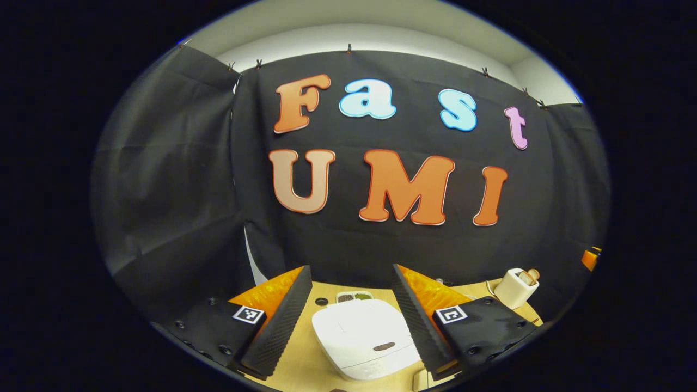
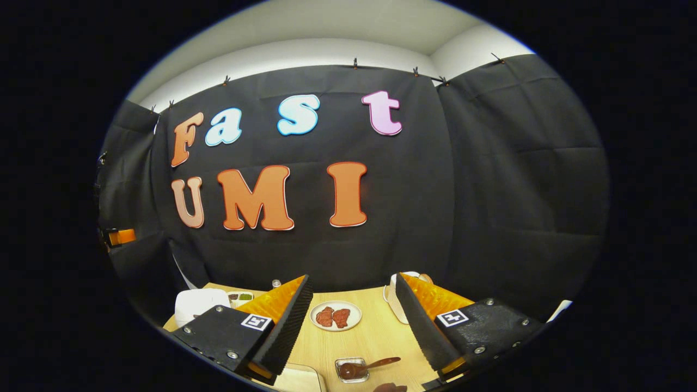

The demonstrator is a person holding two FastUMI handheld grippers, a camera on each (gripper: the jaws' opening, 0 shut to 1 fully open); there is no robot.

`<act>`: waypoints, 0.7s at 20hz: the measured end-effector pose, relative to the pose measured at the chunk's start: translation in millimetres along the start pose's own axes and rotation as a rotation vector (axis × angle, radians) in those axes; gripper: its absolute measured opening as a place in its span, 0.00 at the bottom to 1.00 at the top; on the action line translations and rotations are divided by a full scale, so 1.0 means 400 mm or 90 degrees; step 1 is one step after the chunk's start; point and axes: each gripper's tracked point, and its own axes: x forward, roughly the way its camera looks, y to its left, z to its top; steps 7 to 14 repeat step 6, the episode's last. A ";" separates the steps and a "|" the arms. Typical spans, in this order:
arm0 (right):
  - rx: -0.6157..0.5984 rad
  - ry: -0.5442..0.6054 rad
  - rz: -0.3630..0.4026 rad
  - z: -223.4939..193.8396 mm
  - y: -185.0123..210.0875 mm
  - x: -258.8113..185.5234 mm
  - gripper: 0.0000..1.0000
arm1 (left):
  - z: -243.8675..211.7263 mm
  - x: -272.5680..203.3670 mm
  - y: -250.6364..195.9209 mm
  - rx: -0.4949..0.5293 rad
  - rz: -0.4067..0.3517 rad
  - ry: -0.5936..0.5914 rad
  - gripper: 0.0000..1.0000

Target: Close the left gripper, press the button to open the rice cooker; take a wooden spoon from the chopstick holder with the right hand, scoop a spoonful of rice and pour it into the rice cooker, then put the wooden spoon back into the chopstick holder.

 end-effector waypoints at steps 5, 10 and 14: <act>-0.012 -0.035 -0.021 0.040 -0.002 -0.072 0.94 | 0.059 -0.090 0.026 0.002 -0.018 -0.037 0.96; -0.016 -0.038 -0.028 0.044 -0.003 -0.090 0.94 | 0.062 -0.105 0.037 0.006 -0.017 -0.040 0.96; -0.016 -0.038 -0.028 0.044 -0.003 -0.090 0.94 | 0.062 -0.105 0.037 0.006 -0.017 -0.040 0.96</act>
